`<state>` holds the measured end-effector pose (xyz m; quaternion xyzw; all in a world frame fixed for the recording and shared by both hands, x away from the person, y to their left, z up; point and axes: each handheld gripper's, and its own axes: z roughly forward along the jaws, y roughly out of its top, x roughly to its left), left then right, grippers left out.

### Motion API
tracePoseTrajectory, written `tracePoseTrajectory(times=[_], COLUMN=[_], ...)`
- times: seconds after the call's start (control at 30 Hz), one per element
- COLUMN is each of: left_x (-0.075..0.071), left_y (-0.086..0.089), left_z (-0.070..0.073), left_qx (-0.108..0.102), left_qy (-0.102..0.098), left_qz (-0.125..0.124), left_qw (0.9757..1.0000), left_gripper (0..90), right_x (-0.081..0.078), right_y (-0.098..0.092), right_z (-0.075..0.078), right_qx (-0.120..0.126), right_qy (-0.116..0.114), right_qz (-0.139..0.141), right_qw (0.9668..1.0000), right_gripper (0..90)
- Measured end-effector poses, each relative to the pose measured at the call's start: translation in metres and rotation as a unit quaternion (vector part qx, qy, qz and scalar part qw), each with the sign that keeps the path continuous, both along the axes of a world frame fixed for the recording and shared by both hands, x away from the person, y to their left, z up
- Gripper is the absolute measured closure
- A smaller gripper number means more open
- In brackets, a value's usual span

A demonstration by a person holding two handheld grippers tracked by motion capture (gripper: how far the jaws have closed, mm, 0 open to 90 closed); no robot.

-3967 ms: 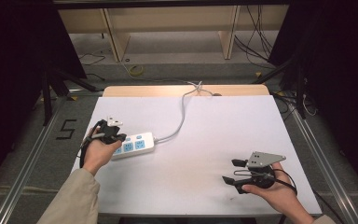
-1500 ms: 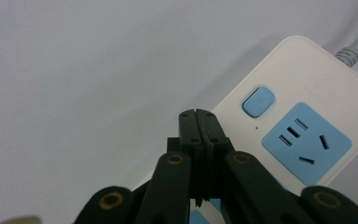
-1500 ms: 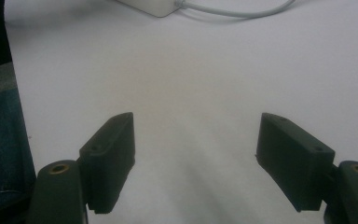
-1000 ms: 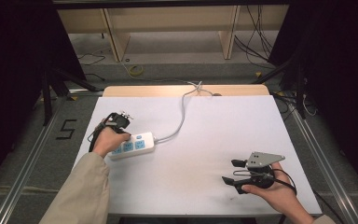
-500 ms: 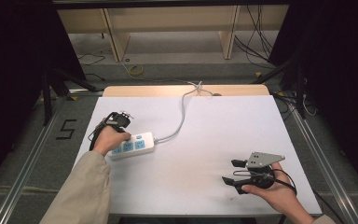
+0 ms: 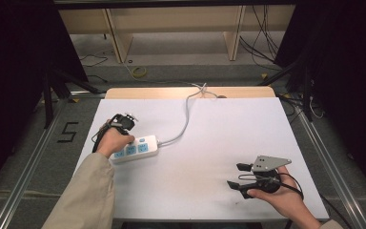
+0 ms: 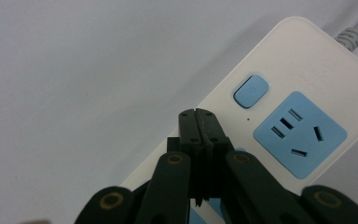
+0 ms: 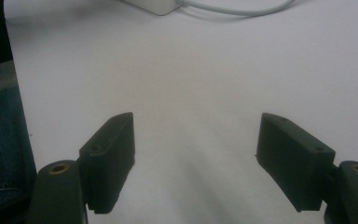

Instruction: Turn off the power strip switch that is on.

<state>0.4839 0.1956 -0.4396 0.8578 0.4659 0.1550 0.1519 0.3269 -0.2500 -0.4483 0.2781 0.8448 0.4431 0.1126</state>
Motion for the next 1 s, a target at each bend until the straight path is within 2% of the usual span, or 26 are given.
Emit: tracePoseTrajectory(times=[0.2, 0.27, 0.43, 0.6, 0.67, 0.7, 0.73, 0.77, 0.8, 0.83, 0.93, 1.0], left_x=[-0.0002, -0.0002, 0.0006, 0.001, 0.0012, 0.0016, 0.0015, 0.0016, 0.0019, 0.0018, 0.0012, 0.0014], left_y=[0.0006, 0.0018, 0.0053, 0.0041, 0.0052, 0.0052, 0.0041, 0.0029, 0.0023, 0.002, 0.0039, 0.0058], left_z=[0.0007, -0.0002, -0.001, -0.0005, 0.0003, 0.0009, 0.0005, 0.0002, 0.0006, 0.0002, 0.0001, 0.0], left_qx=[0.004, 0.019, 0.006, 0.011, 0.002, -0.019, -0.03, -0.024, -0.005, 0.004, 0.004, -0.003], left_qy=[0.01, 0.011, 0.003, 0.005, 0.006, 0.009, 0.013, 0.008, 0.004, 0.0, 0.004, 0.007], left_qz=[0.0, 0.0, 0.0, -0.002, -0.001, -0.002, -0.002, 0.002, 0.001, 0.002, 0.002, 0.006], left_qw=[0.9999, 0.9998, 1.0, 0.9999, 1.0, 0.9998, 0.9995, 0.9997, 1.0, 1.0, 1.0, 1.0], left_gripper=[90.0, 89.9, 89.9, 89.8, 89.9, 90.0, 90.0, 90.0, 90.0, 90.0, 90.0, 90.0], right_x=[-0.0001, 0.0, -0.0003, 0.0003, 0.0004, 0.0004, 0.0003, 0.0004, 0.0004, 0.0004, -0.0001, 0.0], right_y=[0.0001, 0.0002, 0.0007, 0.0008, 0.0008, 0.0008, 0.0007, 0.0007, 0.0006, 0.0004, 0.0, 0.0001], right_z=[0.0, -0.0001, 0.0, -0.0001, -0.0002, -0.0002, -0.0001, -0.0001, -0.0002, -0.0001, 0.0001, 0.0], right_qx=[-0.001, -0.001, 0.0, -0.001, -0.001, -0.001, -0.001, -0.001, -0.001, -0.001, 0.0, -0.001], right_qy=[0.0, 0.0, 0.0, 0.0, 0.0, 0.0, 0.0, 0.0, 0.0, 0.0, 0.0, 0.0], right_qz=[0.0, 0.0, 0.001, 0.0, 0.0, 0.0, 0.0, 0.0, 0.0, 0.001, 0.0, 0.001], right_qw=[1.0, 1.0, 1.0, 1.0, 1.0, 1.0, 1.0, 1.0, 1.0, 1.0, 1.0, 1.0], right_gripper=[28.3, 28.3, 28.3, 28.3, 28.3, 28.3, 28.3, 28.3, 28.3, 28.3, 28.3, 28.3])
